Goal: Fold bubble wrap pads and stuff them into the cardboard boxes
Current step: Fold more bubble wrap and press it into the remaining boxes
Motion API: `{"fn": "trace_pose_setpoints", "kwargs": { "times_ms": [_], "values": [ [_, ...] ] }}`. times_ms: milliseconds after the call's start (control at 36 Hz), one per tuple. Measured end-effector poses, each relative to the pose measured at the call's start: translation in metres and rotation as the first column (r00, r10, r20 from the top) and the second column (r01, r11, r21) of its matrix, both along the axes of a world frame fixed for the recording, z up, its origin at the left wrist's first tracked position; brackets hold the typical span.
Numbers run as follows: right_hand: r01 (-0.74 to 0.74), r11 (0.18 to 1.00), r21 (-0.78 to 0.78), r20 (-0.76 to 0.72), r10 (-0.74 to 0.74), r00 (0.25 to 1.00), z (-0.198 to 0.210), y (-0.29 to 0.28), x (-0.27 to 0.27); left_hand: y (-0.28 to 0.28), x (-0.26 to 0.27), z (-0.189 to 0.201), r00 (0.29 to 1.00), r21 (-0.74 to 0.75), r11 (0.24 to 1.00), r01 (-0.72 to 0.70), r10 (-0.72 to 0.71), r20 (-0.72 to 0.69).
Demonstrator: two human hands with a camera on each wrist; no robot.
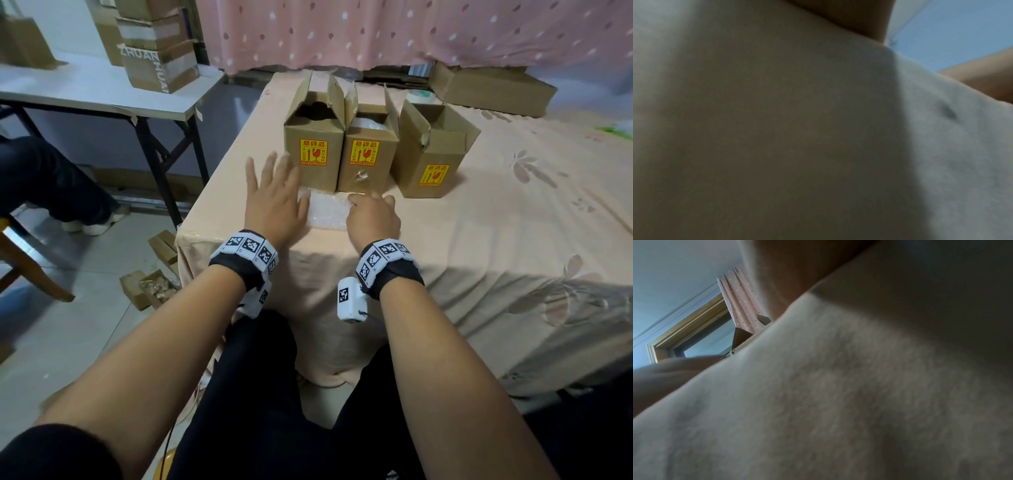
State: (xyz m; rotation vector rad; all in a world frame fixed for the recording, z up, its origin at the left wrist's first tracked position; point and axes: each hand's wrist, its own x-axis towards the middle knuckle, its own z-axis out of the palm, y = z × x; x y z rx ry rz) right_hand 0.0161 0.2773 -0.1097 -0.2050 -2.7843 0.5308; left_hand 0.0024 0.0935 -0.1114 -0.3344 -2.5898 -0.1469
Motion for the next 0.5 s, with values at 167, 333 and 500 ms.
{"fn": "trace_pose_setpoints", "kwargs": {
  "times_ms": [167, 333, 500],
  "values": [
    [0.001, 1.0, 0.003, -0.003, -0.001, 1.0, -0.0031, 0.0007, -0.0024, -0.0012, -0.0019, -0.0035, 0.891, 0.045, 0.892, 0.45, -0.452, 0.047],
    [0.005, 1.0, 0.004, -0.008, -0.005, 1.0, -0.0024, 0.001, -0.0025, -0.0028, -0.0043, -0.0048, 0.911, 0.007, 0.94, 0.341, -0.333, 0.244],
    [0.017, 0.998, -0.053, -0.045, -0.019, 0.999, -0.0012, 0.0007, -0.0006, -0.0018, -0.0068, -0.005, 0.917, 0.019, 0.973, 0.23, -0.223, 0.33]
  ]
}}
